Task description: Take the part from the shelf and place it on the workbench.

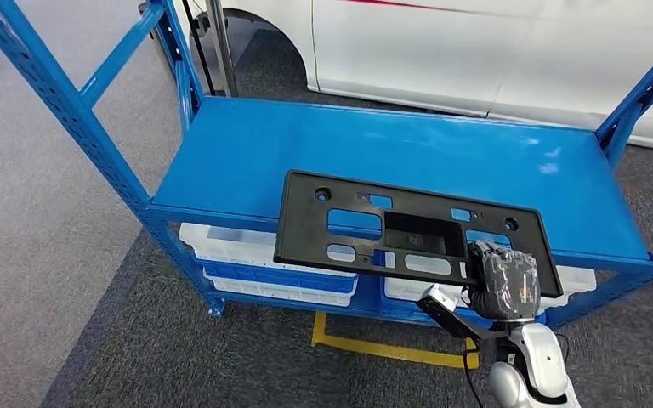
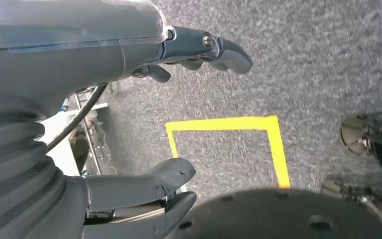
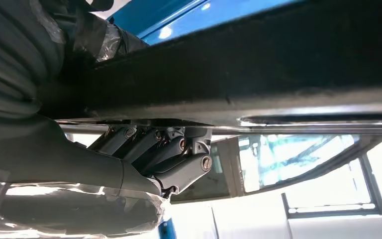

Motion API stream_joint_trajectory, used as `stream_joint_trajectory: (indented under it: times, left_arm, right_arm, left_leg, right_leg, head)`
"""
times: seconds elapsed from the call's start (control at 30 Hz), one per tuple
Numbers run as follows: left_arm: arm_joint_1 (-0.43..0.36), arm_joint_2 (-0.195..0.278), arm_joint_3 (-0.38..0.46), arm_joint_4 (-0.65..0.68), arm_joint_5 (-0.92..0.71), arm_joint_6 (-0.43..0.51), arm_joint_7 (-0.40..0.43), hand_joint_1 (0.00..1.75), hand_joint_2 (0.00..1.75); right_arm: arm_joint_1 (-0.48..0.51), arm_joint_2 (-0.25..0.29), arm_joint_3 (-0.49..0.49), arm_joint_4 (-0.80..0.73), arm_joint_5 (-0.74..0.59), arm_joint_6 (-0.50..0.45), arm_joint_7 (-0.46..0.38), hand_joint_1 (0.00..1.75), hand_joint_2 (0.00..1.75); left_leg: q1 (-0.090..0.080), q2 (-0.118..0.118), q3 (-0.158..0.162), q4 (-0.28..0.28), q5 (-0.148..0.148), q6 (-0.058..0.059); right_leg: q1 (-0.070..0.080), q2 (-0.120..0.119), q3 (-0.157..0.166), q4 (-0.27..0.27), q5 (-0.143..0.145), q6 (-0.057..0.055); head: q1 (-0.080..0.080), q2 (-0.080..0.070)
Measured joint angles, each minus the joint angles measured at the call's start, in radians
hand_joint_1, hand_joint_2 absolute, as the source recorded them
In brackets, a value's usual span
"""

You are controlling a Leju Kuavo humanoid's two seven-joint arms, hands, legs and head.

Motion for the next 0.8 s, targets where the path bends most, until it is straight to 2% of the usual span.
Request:
stream_joint_trajectory:
  times: [0.07, 0.1, 0.13, 0.2, 0.23, 0.27, 0.3, 0.33, 0.4, 0.47, 0.5, 0.53, 0.57, 0.6, 0.63, 0.67, 0.73, 0.77, 0.8]
  left_arm:
    - [0.001, 0.0, 0.0, 0.0, 0.0, 0.0, 0.0, 0.0, 1.75]
    - [0.002, 0.0, 0.0, 0.0, 0.0, 0.0, 0.0, 0.0, 1.75]
    - [0.002, 0.0, 0.0, 0.0, 0.0, 0.001, 0.0, 0.0, 1.75]
    - [0.001, 0.0, 0.001, 0.0, 0.0, 0.002, 0.0, 0.0, 1.75]
    - [0.001, 0.0, 0.001, 0.0, 0.0, 0.002, 0.0, 0.0, 1.75]
    - [0.002, 0.0, 0.002, 0.0, 0.0, 0.003, 0.0, 0.0, 1.75]
    - [0.002, 0.0, 0.003, 0.0, 0.0, 0.003, 0.0, 0.0, 1.75]
    - [0.002, 0.0, 0.004, 0.0, 0.001, 0.004, 0.0, 0.0, 1.75]
    - [0.0, 0.0, 0.007, 0.0, 0.001, 0.005, 0.0, 0.0, 1.75]
    - [-0.003, 0.0, 0.01, 0.0, 0.001, 0.006, -0.001, 0.0, 1.75]
    - [-0.004, 0.0, 0.012, 0.0, 0.001, 0.006, -0.001, 0.0, 1.75]
    - [-0.004, 0.0, 0.014, 0.0, 0.001, 0.007, -0.001, 0.0, 1.75]
    - [-0.004, 0.0, 0.017, 0.0, 0.001, 0.007, -0.002, 0.0, 1.75]
    - [-0.004, -0.001, 0.02, 0.0, 0.001, 0.007, -0.002, 0.0, 1.75]
    - [-0.005, -0.002, 0.022, 0.0, 0.001, 0.007, -0.002, 0.0, 1.75]
    - [-0.005, -0.002, 0.024, 0.0, 0.001, 0.007, -0.002, 0.0, 1.75]
    - [-0.006, -0.003, 0.027, 0.0, 0.0, 0.007, -0.002, 0.0, 1.75]
    - [-0.005, -0.003, 0.028, 0.0, 0.0, 0.006, -0.001, 0.0, 1.75]
    - [-0.005, -0.003, 0.03, 0.0, 0.0, 0.006, -0.001, 0.0, 1.75]
  right_arm:
    - [-0.002, 0.0, 0.0, 0.0, -0.001, 0.0, 0.0, 1.69, 1.75]
    - [-0.002, -0.001, 0.0, 0.0, -0.001, 0.001, 0.0, 1.69, 1.75]
    - [-0.002, -0.001, 0.001, 0.0, -0.001, 0.001, 0.0, 1.69, 1.75]
    - [-0.003, -0.001, 0.001, 0.0, -0.002, 0.003, -0.001, 1.69, 1.75]
    - [-0.003, -0.001, 0.001, 0.0, -0.003, 0.005, -0.001, 1.69, 1.75]
    - [-0.003, -0.001, 0.001, 0.0, -0.004, 0.006, -0.001, 1.69, 1.75]
    - [-0.004, -0.001, 0.001, 0.0, -0.005, 0.008, -0.002, 1.69, 1.75]
    - [-0.004, -0.001, 0.002, 0.0, -0.005, 0.009, -0.002, 1.69, 1.75]
    - [-0.008, -0.001, 0.002, 0.0, -0.006, 0.012, -0.005, 1.69, 1.75]
    - [-0.015, -0.001, 0.003, 0.001, -0.007, 0.015, -0.009, 1.69, 1.75]
    - [-0.02, -0.001, 0.004, 0.001, -0.008, 0.016, -0.009, 1.69, 1.75]
    - [-0.024, -0.001, 0.004, 0.002, -0.011, 0.018, -0.01, 1.69, 1.75]
    - [-0.027, -0.001, 0.004, 0.002, -0.014, 0.019, -0.011, 1.69, 1.75]
    - [-0.03, -0.001, 0.004, 0.003, -0.018, 0.021, -0.012, 1.69, 1.75]
    - [-0.032, -0.001, 0.005, 0.005, -0.022, 0.023, -0.014, 1.69, 1.75]
    - [-0.034, -0.002, 0.006, 0.006, -0.026, 0.026, -0.015, 1.69, 1.75]
    - [-0.038, -0.003, 0.008, 0.011, -0.032, 0.034, -0.018, 1.69, 1.75]
    - [-0.039, -0.003, 0.008, 0.014, -0.035, 0.038, -0.019, 1.69, 1.75]
    - [-0.04, -0.003, 0.009, 0.017, -0.036, 0.04, -0.019, 1.69, 1.75]
  left_leg:
    - [0.0, -0.002, -0.007, 0.002, 0.0, -0.011]
    - [0.0, -0.003, -0.017, 0.019, -0.025, -0.016]
    - [0.001, -0.003, -0.03, 0.054, -0.067, -0.021]
    - [0.006, -0.003, -0.059, 0.168, -0.165, -0.03]
    - [0.008, -0.003, -0.067, 0.226, -0.191, -0.034]
    - [0.01, -0.003, -0.068, 0.265, -0.196, -0.037]
    - [0.011, -0.003, -0.062, 0.283, -0.186, -0.039]
    - [0.013, -0.003, -0.043, 0.274, -0.164, -0.04]
    - [0.015, -0.003, 0.033, 0.181, -0.122, -0.039]
    - [0.013, -0.004, 0.125, 0.048, -0.123, -0.033]
    - [0.011, -0.005, 0.147, 0.006, -0.133, -0.03]
    - [0.008, -0.006, 0.154, -0.014, -0.138, -0.025]
    - [0.008, -0.007, 0.147, -0.017, -0.131, -0.019]
    - [0.009, -0.004, 0.141, -0.022, -0.121, -0.011]
    - [0.011, -0.001, 0.133, -0.026, -0.108, 0.0]
    - [0.013, 0.002, 0.122, -0.03, -0.094, 0.009]
    - [0.011, 0.004, 0.095, -0.031, -0.068, 0.02]
    - [0.01, 0.004, 0.078, -0.029, -0.056, 0.021]
    - [0.008, 0.004, 0.061, -0.027, -0.045, 0.02]
  right_leg:
    - [-0.005, -0.004, -0.012, -0.005, 0.018, -0.014]
    - [-0.008, -0.006, -0.022, -0.008, 0.03, -0.023]
    - [-0.011, -0.009, -0.034, -0.01, 0.042, -0.03]
    - [-0.01, -0.011, -0.062, -0.008, 0.064, -0.036]
    - [-0.01, -0.012, -0.078, -0.005, 0.074, -0.036]
    - [-0.01, -0.013, -0.092, -0.001, 0.082, -0.035]
    - [-0.01, -0.014, -0.105, 0.004, 0.089, -0.034]
    - [-0.011, -0.014, -0.118, 0.009, 0.094, -0.032]
    - [-0.012, -0.014, -0.142, 0.021, 0.105, -0.026]
    - [-0.011, -0.014, -0.162, 0.032, 0.118, -0.016]
    - [-0.011, -0.014, -0.166, 0.034, 0.126, -0.009]
    - [-0.011, -0.015, -0.168, 0.032, 0.135, -0.002]
    - [-0.011, -0.014, -0.169, 0.027, 0.146, 0.005]
    - [-0.012, -0.012, -0.172, 0.028, 0.145, 0.01]
    - [-0.012, -0.009, -0.179, 0.04, 0.125, 0.014]
    - [-0.012, -0.006, -0.19, 0.069, 0.085, 0.017]
    - [-0.013, -0.003, -0.216, 0.177, -0.018, 0.019]
    - [-0.013, -0.003, -0.225, 0.235, -0.051, 0.021]
    - [-0.013, -0.003, -0.224, 0.276, -0.058, 0.021]
  head:
    - [0.0, 0.0]
    - [-0.001, 0.0]
    - [-0.001, 0.0]
    - [-0.002, 0.0]
    - [-0.002, 0.0]
    - [-0.002, 0.0]
    - [-0.002, 0.0]
    - [-0.002, 0.0]
    - [-0.002, 0.0]
    - [-0.002, 0.0]
    - [-0.002, 0.0]
    - [-0.002, 0.0]
    - [-0.001, 0.0]
    - [-0.001, 0.0]
    - [-0.001, 0.0]
    - [0.0, 0.0]
    - [0.0, 0.0]
    - [0.0, 0.0]
    - [0.0, 0.0]
